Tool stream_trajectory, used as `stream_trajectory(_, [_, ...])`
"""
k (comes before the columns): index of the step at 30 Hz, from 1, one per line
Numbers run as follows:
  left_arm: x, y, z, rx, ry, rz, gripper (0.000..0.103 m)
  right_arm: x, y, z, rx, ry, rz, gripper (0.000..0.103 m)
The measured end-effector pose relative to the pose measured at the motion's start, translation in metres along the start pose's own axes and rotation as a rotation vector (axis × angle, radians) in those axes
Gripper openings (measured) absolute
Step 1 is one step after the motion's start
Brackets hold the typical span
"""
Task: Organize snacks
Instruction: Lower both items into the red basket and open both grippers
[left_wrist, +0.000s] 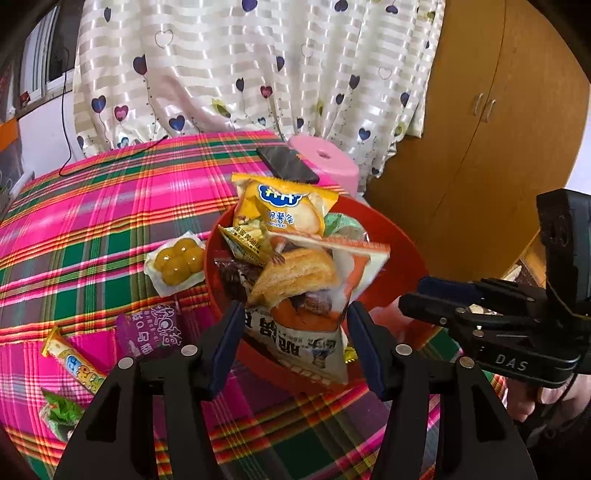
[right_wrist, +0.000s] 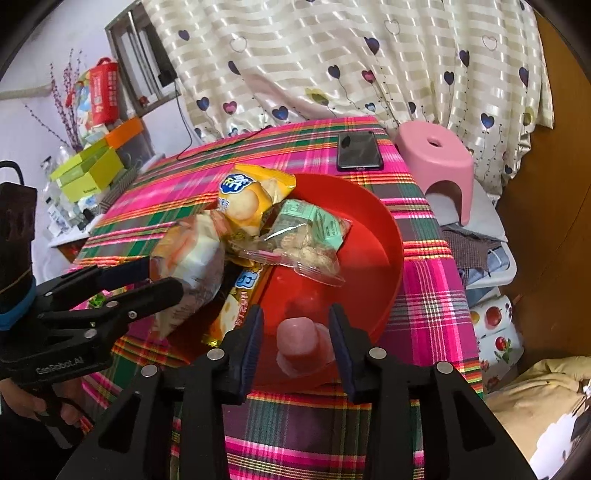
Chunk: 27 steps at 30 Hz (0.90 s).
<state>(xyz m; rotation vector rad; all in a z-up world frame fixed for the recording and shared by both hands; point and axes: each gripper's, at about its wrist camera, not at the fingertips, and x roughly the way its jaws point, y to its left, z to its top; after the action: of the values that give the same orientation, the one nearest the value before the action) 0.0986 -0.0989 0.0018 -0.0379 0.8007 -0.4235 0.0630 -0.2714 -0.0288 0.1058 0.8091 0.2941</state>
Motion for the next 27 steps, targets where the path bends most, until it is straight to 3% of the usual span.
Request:
stream_trajectory(13, [-0.02, 0.008, -0.004, -0.045, -0.031, 0.011, 0.059, -0.013, 0.009, 0.001, -0.019, -0.032, 0.002, 0.042])
stream_trajectory(20, [-0.023, 0.017, -0.006, -0.064, -0.024, 0.075, 0.059, -0.01, 0.015, 0.001, -0.031, -0.029, 0.012, 0.041])
stream_trajectory(24, [-0.02, 0.025, -0.007, -0.081, -0.007, 0.098, 0.059, -0.004, 0.024, 0.002, -0.059, -0.02, 0.026, 0.03])
stream_trajectory(27, [-0.022, 0.032, -0.007, -0.095, -0.008, 0.101, 0.059, 0.002, 0.031, 0.005, -0.074, -0.013, 0.044, 0.027])
